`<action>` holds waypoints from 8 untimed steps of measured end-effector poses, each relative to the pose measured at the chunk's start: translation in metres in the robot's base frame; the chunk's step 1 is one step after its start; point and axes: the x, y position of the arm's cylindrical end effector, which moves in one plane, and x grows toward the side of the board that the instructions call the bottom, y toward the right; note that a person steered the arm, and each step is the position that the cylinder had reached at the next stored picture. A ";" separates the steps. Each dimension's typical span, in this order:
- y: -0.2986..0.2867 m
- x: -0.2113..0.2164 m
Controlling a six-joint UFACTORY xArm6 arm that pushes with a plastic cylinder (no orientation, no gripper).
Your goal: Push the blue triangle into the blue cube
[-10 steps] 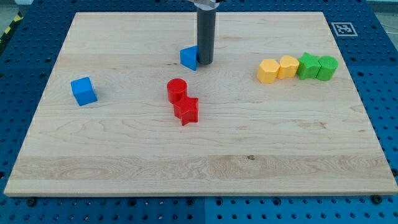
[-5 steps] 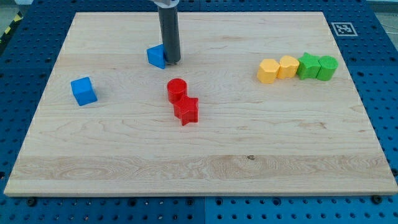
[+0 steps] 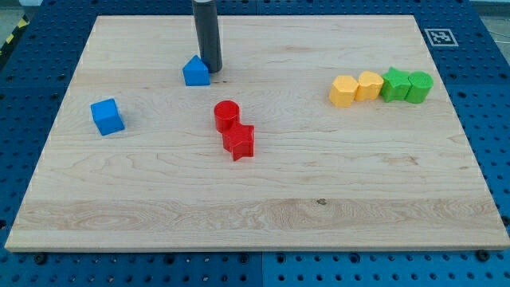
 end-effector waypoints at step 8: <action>-0.012 0.006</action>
